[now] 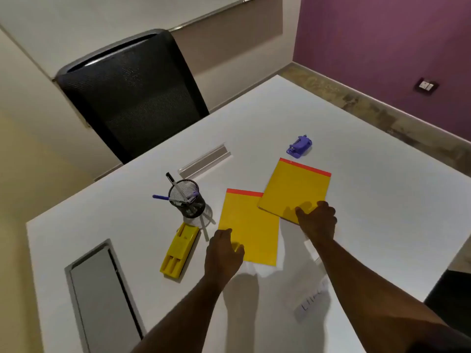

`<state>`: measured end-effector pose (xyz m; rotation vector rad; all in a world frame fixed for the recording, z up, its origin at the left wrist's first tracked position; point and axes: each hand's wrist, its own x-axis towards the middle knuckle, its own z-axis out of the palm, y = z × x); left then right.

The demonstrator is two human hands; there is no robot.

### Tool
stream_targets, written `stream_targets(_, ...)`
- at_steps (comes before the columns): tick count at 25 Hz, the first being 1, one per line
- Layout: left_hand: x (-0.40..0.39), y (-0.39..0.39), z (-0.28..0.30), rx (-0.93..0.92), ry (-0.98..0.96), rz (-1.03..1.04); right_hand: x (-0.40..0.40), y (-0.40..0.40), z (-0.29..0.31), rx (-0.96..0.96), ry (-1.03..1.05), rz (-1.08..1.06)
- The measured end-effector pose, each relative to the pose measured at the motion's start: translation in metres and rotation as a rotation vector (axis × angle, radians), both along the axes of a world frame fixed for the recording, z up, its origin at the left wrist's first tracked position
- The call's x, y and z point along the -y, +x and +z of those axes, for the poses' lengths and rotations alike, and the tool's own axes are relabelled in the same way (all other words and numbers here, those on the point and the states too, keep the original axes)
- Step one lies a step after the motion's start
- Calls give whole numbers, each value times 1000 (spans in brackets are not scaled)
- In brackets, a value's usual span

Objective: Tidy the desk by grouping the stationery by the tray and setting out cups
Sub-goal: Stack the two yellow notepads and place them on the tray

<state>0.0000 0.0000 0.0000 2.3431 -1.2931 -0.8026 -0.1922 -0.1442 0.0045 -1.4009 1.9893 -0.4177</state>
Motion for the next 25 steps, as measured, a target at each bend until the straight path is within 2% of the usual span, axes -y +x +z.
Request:
stream_targets(3, 18, 0, -14, 85, 61, -10, 16, 3, -13, -66, 76, -73)
stream_targets(9, 51, 3, -24, 69, 207, 114, 37, 17, -33, -201, 117, -52)
stream_targets(16, 65, 0, -29, 253, 227, 224, 61, -2, -35, -96, 307, -216)
stream_targets(21, 82, 16, -23, 157, 300, 348, 64, -10, -42, -182, 293, 3)
stream_targets(23, 81, 22, -22, 85, 297, 338, 63, -12, -43, -144, 250, -41)
stream_targets(25, 73, 22, -22, 37, 273, 306, 60, -17, -45, -12, 167, -111)
